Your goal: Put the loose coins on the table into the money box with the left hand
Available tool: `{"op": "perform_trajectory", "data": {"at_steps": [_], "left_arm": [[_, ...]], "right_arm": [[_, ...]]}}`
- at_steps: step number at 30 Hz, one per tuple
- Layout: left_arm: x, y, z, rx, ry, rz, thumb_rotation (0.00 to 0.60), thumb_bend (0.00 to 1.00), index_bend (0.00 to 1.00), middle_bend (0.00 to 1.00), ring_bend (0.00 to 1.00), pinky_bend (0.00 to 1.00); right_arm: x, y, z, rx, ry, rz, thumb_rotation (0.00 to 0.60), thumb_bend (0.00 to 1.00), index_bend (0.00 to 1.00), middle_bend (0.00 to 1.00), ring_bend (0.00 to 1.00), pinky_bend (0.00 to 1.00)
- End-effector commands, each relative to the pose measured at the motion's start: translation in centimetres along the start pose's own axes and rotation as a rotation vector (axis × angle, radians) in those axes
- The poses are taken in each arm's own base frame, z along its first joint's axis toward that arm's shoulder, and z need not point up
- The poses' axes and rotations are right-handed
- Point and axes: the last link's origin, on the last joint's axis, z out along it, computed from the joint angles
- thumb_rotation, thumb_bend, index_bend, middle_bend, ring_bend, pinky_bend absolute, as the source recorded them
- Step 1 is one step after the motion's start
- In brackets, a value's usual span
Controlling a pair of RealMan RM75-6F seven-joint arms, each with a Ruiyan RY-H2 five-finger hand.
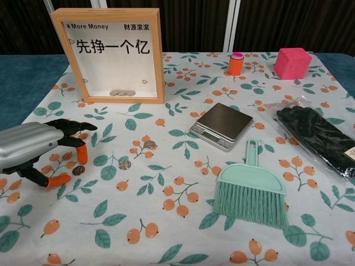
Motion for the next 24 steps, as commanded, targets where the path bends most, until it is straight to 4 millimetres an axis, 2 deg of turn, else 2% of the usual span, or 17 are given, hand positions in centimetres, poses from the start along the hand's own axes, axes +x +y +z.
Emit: {"op": "perform_trajectory", "data": {"at_steps": [1, 14, 24], "left_arm": [[-0.11, 0.01, 0.06, 0.000, -0.005, 0.003, 0.600, 0.32, 0.44, 0.02, 0.00, 0.00], [-0.24, 0.08, 0.25, -0.008, -0.011, 0.014, 0.600, 0.33, 0.52, 0.02, 0.00, 0.00], [-0.34, 0.00, 0.17, -0.002, -0.013, 0.022, 0.600, 0.44, 0.58, 0.02, 0.00, 0.00]], "right_arm": [[-0.01, 0.00, 0.00, -0.001, 0.000, 0.000, 0.600, 0.39, 0.12, 0.03, 0.03, 0.00], [-0.03, -0.01, 0.03, -0.005, 0.006, 0.004, 0.600, 0.39, 0.12, 0.03, 0.03, 0.00], [-0.01, -0.07, 0.07, -0.003, 0.006, 0.006, 0.600, 0.39, 0.12, 0.03, 0.03, 0.00]]}}
